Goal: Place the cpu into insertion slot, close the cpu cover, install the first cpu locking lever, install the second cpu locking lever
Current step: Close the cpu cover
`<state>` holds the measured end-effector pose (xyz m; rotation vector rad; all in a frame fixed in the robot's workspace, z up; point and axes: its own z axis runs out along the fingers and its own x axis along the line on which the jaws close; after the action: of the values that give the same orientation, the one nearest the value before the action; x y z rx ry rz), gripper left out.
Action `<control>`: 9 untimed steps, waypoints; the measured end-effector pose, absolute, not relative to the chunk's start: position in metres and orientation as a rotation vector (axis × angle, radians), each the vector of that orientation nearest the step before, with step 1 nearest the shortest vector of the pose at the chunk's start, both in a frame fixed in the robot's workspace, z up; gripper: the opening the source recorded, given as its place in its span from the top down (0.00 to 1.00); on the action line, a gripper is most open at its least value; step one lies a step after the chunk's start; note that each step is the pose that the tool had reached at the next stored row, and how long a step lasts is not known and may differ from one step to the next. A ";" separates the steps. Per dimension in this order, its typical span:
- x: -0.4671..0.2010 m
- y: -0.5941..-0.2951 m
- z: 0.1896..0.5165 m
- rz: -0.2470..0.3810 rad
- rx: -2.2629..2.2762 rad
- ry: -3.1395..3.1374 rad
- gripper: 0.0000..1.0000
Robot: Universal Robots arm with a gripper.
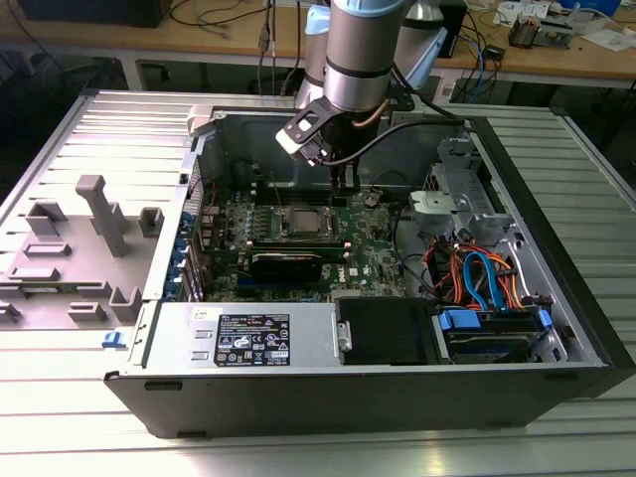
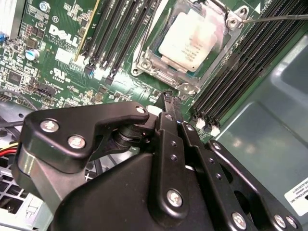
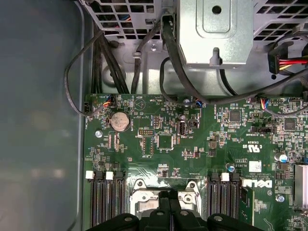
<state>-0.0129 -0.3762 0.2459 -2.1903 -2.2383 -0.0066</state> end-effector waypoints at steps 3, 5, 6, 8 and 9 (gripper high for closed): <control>-0.014 -0.376 0.246 -0.007 -2.190 -2.238 0.89; -0.014 -0.376 0.246 -0.007 -2.190 -2.238 0.89; -0.014 -0.376 0.246 -0.007 -2.190 -2.238 0.89; -0.015 -0.376 0.246 -0.007 -2.190 -2.238 0.89; -0.015 -0.376 0.246 -0.007 -2.190 -2.238 0.89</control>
<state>-0.0145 -0.3763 0.2459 -2.1902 -2.2383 -0.0066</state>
